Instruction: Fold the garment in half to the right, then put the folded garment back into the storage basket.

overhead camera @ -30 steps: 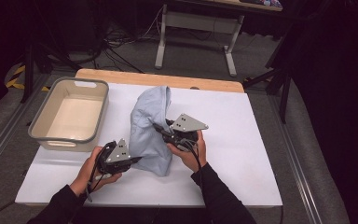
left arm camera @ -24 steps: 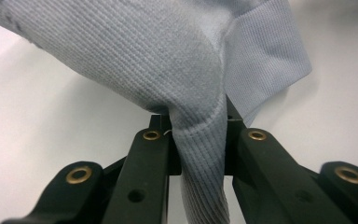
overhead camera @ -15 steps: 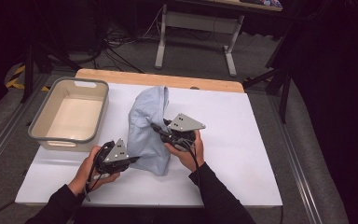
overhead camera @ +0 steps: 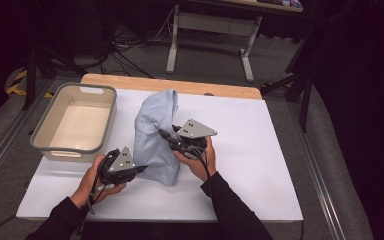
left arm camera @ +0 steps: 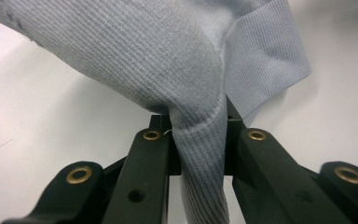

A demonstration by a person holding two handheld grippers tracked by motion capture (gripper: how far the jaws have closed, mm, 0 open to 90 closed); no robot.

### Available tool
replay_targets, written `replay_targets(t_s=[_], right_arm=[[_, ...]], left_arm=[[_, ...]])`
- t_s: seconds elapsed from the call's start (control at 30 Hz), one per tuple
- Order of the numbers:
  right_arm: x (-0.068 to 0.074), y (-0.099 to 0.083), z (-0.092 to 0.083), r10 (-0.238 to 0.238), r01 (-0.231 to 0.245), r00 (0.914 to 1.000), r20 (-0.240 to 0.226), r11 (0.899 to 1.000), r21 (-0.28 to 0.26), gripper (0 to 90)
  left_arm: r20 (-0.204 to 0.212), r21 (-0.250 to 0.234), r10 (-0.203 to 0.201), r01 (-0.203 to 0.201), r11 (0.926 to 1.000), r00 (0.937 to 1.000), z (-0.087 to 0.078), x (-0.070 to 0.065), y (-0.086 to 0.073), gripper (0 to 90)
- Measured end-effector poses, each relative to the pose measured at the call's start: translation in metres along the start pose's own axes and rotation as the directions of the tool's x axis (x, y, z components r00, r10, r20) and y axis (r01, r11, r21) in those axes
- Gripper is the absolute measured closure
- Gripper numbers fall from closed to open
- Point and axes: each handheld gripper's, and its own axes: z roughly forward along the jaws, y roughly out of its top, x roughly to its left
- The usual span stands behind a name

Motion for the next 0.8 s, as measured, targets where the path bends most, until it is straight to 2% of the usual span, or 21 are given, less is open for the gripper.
replay_targets(t_s=[0.4,0.6,0.8], right_arm=[[-0.003,0.008,0.005,-0.007,0.007,1.0000,0.005,1.000,-0.003,69.8],[-0.007,0.020,0.012,-0.018,0.018,0.9998,-0.003,1.000,-0.001,69.8],[-0.010,0.036,0.021,-0.027,0.027,0.9996,-0.011,1.000,-0.014,69.8]], left_arm=[[-0.017,-0.011,-0.016,0.015,0.9998,0.9997,-0.004,0.006,0.005,79.3],[-0.030,-0.022,-0.023,0.023,0.9995,0.9993,-0.012,0.014,0.011,79.3],[-0.043,-0.030,-0.048,0.046,0.9985,0.9979,-0.024,0.026,0.015,79.3]])
